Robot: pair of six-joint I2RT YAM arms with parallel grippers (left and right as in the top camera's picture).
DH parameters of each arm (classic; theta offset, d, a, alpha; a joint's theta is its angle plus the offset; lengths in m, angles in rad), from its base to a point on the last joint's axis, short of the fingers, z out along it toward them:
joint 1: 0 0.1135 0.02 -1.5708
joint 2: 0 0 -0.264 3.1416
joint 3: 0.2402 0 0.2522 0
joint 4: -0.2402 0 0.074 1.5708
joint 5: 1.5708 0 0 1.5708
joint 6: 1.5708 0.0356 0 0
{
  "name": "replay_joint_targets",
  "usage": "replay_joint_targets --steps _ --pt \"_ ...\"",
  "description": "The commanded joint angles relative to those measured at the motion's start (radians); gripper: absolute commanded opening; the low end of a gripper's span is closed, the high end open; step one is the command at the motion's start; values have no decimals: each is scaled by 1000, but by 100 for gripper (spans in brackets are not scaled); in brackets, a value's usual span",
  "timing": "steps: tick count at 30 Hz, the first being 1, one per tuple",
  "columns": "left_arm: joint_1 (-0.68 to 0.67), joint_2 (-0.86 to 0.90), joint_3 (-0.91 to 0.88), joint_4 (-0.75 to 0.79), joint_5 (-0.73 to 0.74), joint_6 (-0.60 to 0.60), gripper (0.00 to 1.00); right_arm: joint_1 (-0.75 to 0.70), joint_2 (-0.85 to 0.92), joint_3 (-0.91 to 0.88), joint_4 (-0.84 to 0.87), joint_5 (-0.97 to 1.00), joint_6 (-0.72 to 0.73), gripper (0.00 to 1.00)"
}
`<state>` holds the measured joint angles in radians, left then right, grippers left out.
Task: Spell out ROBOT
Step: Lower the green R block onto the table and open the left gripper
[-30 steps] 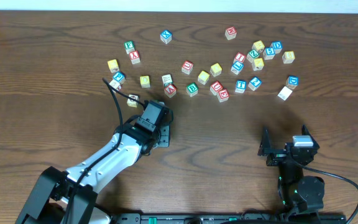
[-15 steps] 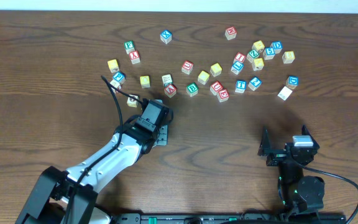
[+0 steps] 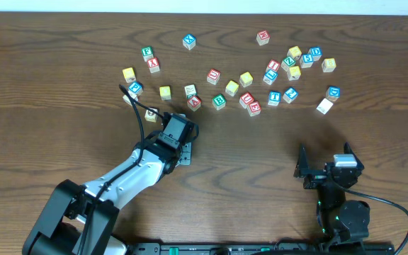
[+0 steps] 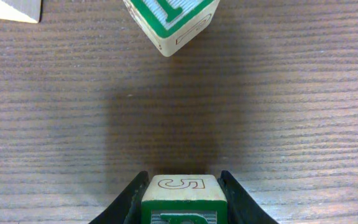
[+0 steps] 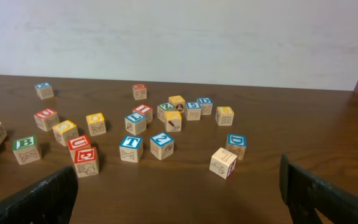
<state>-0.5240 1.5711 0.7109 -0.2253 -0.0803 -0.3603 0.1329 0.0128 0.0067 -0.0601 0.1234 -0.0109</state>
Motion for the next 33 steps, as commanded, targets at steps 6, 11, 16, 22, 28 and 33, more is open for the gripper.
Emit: replay_joint_targets --steps 6,11,16,22,28,33 --pt "-1 11 -4 11 -23 19 8 -8 -2 -1 -4 -2 10 99" --pt "-1 11 -4 12 -26 19 8 -8 -2 -1 -4 -2 10 99" --pt "-1 23 -5 23 -26 19 8 -8 -2 -1 -4 -2 10 99" --pt "-1 63 -5 34 -26 19 7 -8 -1 -1 -4 -2 10 99" --pt "-1 72 -5 41 -26 19 7 -8 -1 -1 -3 -2 10 99" --pt "-1 72 -5 45 -26 19 11 -8 -1 -1 -3 -2 10 99"
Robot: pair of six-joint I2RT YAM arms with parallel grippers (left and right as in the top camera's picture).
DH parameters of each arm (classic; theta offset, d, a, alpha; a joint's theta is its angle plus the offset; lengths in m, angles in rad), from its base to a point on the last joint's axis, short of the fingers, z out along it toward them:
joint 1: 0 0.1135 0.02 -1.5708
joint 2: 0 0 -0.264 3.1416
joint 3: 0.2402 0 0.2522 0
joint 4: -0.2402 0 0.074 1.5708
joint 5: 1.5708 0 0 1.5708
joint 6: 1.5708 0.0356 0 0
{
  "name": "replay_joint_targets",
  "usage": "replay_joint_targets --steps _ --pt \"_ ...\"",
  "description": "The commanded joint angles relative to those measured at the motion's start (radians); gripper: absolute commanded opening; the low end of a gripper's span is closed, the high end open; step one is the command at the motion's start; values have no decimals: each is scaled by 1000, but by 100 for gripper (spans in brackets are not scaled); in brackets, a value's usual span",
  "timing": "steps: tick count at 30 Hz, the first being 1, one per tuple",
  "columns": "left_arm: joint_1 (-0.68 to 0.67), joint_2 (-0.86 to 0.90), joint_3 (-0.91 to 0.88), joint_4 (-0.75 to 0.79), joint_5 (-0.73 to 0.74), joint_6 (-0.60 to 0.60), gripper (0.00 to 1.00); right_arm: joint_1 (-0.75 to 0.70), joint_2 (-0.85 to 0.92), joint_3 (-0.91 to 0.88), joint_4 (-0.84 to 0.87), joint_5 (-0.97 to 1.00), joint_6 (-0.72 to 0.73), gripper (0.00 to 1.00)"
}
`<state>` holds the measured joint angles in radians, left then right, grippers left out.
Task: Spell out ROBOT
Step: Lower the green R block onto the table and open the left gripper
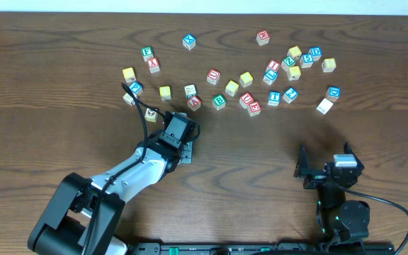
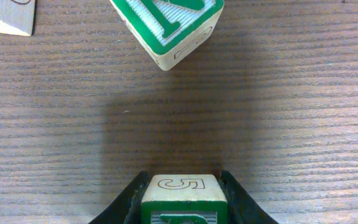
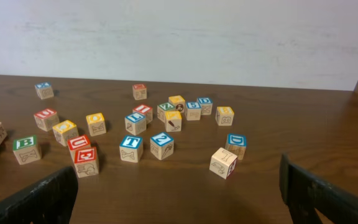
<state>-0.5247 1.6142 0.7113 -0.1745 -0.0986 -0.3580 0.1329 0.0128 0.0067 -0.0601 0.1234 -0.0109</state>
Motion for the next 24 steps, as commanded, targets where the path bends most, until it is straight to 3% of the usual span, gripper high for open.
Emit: replay_joint_targets --steps 1,3,14,19,24 --pt "0 29 -5 -6 -8 17 22 -8 -1 -1 -4 -2 10 99" --pt "0 29 -5 -6 -8 17 31 -8 -1 -1 -3 -2 10 99" --pt "0 28 -5 -6 -8 17 38 -8 -1 -1 -4 -2 10 99" --pt "0 27 -5 -6 -8 17 48 -8 -1 -1 -4 -2 10 99" --pt "0 13 -5 -6 -8 17 49 -8 -1 -1 -3 -2 10 99"
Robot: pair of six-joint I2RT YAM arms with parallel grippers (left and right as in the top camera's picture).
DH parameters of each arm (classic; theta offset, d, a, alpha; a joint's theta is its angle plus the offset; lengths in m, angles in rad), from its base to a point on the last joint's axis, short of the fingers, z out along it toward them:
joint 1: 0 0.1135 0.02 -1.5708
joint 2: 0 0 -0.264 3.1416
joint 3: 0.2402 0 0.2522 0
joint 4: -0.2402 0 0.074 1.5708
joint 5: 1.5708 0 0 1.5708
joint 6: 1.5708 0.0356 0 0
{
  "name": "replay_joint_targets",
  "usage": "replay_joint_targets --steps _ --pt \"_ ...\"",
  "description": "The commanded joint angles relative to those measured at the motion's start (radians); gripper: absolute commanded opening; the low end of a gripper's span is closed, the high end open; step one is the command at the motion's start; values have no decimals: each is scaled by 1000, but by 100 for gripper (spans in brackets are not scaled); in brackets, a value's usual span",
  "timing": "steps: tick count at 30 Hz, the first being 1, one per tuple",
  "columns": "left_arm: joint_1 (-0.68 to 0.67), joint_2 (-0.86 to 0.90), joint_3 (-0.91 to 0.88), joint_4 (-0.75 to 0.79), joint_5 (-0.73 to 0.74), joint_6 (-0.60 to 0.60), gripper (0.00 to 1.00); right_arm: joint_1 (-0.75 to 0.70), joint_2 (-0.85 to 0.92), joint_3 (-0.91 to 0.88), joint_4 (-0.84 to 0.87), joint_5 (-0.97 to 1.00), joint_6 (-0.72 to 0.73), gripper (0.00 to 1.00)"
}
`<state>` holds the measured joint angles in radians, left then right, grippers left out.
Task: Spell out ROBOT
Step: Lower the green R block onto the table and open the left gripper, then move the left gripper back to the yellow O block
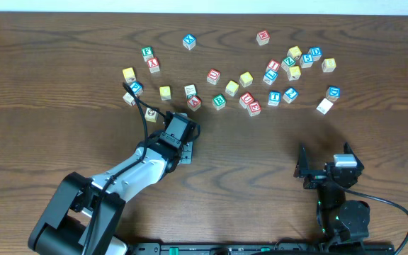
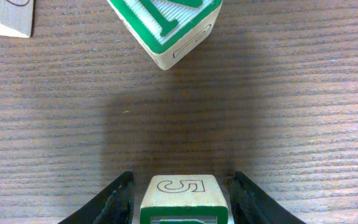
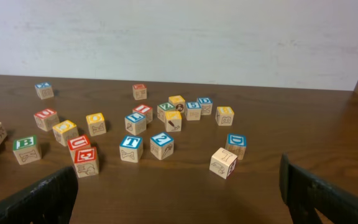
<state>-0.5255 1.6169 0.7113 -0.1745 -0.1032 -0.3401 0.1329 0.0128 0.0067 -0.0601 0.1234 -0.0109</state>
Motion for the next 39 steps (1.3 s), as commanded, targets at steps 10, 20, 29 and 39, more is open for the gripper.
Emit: replay_joint_targets --steps 10,20,29,39 --pt "0 -146 -3 -16 -3 34 61 -8 -1 -1 -3 -2 10 99" --pt "0 -431 -2 -123 -2 58 62 -8 -1 -1 -3 -2 10 99" --pt "0 -685 -2 -251 -3 121 75 -8 0 -1 -3 -2 10 99" --pt "1 -672 19 -269 -3 122 88 -8 0 -1 -3 -2 10 99"
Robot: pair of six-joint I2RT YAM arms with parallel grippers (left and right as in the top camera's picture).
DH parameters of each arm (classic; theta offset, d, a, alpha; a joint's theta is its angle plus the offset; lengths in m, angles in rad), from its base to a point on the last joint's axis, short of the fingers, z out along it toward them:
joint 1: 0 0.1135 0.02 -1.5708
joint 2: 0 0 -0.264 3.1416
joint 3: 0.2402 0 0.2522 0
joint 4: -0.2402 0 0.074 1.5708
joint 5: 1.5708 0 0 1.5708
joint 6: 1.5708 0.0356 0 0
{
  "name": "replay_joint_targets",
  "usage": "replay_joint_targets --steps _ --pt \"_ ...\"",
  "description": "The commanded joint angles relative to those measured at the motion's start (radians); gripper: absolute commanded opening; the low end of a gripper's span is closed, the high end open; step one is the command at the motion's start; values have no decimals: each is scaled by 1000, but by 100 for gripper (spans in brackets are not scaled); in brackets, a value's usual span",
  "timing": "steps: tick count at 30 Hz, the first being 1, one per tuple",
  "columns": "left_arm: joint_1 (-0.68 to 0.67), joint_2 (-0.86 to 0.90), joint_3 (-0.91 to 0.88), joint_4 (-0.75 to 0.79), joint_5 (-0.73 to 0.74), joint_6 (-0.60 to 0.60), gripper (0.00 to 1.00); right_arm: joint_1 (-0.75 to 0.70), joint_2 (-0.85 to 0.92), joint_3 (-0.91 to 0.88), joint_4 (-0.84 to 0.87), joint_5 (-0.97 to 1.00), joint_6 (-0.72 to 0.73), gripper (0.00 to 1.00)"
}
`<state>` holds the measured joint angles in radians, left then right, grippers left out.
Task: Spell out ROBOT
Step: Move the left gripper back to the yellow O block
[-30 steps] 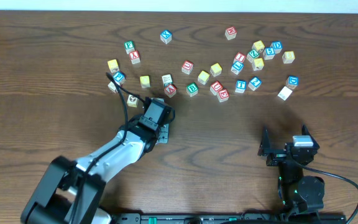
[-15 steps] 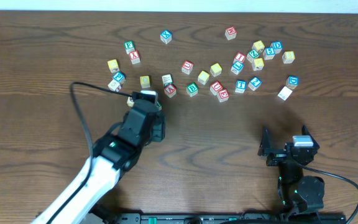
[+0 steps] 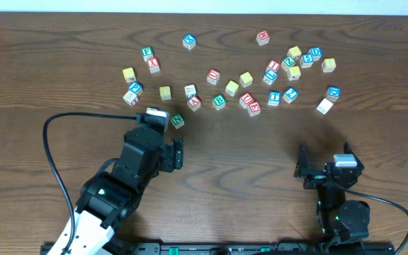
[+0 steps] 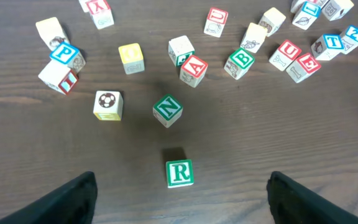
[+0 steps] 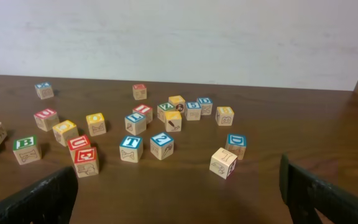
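The green R block (image 4: pixel 179 173) lies letter-up on the table, just in front of the green N block (image 4: pixel 167 110). My left gripper (image 4: pixel 179 208) hangs high above and behind it, wide open and empty. In the overhead view the left gripper (image 3: pixel 178 152) covers the R block. Among the scattered blocks are a green B (image 4: pixel 240 61), a blue T (image 4: pixel 332 42) and a yellow block (image 4: pixel 130 57) whose letter I cannot read. My right gripper (image 5: pixel 179 205) rests open and empty at the front right, and the B (image 5: pixel 25 148) and T (image 5: pixel 130 147) show in its view.
Several other letter blocks lie across the far half of the table: red A (image 4: pixel 193 67), red U (image 4: pixel 288 50), blue P (image 4: pixel 64 54), a soccer-ball block (image 4: pixel 107 104). A lone pale block (image 5: pixel 223 162) lies nearest the right gripper. The left arm's cable (image 3: pixel 48 142) loops out to the left.
My left gripper, then low with its open jaws either side of the R block, is now lifted and drawn back. The block stays on the table. The right arm has not moved.
My left gripper was shut on the green block, low over the table near the N block, and stayed so a second later. Then its jaws stood open around the block. Now it is raised clear and the R block rests alone.
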<state>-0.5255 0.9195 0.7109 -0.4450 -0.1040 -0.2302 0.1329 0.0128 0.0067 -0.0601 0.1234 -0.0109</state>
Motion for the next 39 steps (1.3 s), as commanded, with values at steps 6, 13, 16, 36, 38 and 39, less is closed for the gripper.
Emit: replay_joint_targets --steps 6,13,16,36,38,39 --pt "13 148 147 11 -6 16 91 -8 0 -1 -4 -2 10 99" --pt "86 368 403 -53 -6 17 92 -8 0 -1 -3 -2 10 99" --pt "127 486 531 -118 -6 16 92 -8 0 -1 -3 -2 10 99" --pt "275 1016 867 -314 119 -39 93 -8 0 -1 -3 -2 10 99" --pt "272 1050 866 -314 120 -38 93 -8 0 -1 -3 -2 10 99" --pt "270 1067 866 -314 120 -36 93 -8 0 -1 -4 -2 10 99"
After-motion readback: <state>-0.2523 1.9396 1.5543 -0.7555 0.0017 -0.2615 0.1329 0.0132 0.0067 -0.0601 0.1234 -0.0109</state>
